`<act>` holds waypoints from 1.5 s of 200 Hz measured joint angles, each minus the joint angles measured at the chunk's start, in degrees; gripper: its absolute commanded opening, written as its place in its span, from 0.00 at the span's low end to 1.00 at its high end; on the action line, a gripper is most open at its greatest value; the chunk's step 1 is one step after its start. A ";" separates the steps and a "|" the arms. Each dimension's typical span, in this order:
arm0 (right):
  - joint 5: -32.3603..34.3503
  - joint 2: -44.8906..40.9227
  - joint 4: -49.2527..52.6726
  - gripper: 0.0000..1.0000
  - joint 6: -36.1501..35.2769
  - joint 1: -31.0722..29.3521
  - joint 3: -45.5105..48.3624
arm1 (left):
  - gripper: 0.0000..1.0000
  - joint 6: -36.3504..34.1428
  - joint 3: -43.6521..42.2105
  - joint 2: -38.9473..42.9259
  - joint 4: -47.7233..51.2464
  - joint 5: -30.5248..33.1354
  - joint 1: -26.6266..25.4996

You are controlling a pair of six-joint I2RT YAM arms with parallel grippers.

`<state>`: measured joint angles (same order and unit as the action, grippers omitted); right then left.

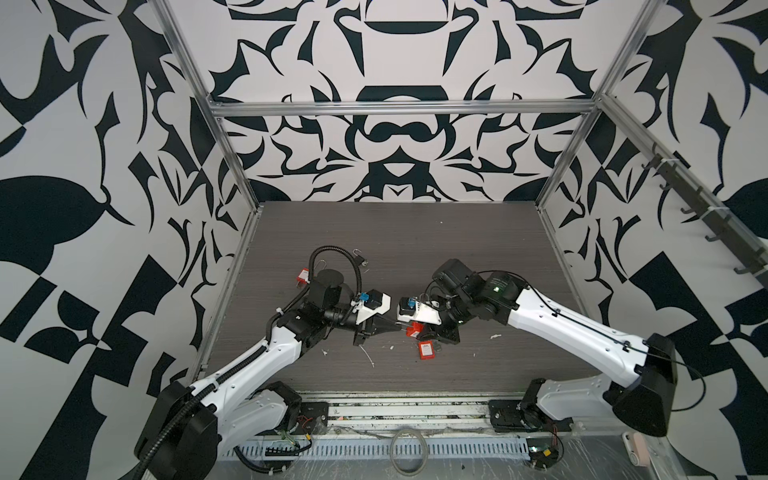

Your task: Lock with the key

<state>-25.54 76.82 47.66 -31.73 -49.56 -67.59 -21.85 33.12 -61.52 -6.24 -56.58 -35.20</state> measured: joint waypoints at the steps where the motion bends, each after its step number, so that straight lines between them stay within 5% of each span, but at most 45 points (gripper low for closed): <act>1: 0.00 0.09 0.11 0.15 0.04 0.00 -0.07 | 0.00 0.02 -0.02 -0.07 -0.02 0.00 0.00; 75: 5.31 2.91 1.22 0.19 -1.14 1.44 -0.81 | 0.00 5.51 -2.27 -8.09 -13.86 1.11 0.04; 97: 6.43 3.48 1.46 0.30 -1.07 1.77 -0.87 | 0.00 6.86 -2.45 -10.16 -16.92 1.20 0.13; 113: 6.56 3.21 -0.94 0.49 -1.18 1.68 -1.01 | 0.00 8.72 -2.43 -11.08 -19.19 0.85 0.20; 136: 6.05 0.42 -3.87 0.57 -2.21 1.84 -1.09 | 0.00 11.67 -2.40 -12.83 -22.47 -0.42 1.49; 209: 7.61 -14.29 1.33 0.55 -1.86 5.09 -1.03 | 0.00 13.75 -2.38 -13.09 -23.54 -2.01 2.29; 300: 4.72 -8.87 6.12 0.51 -1.05 8.83 1.77 | 0.00 14.21 -2.38 -8.76 -22.99 -2.21 -0.13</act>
<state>-20.82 67.94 53.78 -32.77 -40.73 -65.82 -7.64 30.74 -70.28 -29.23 -58.78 -35.33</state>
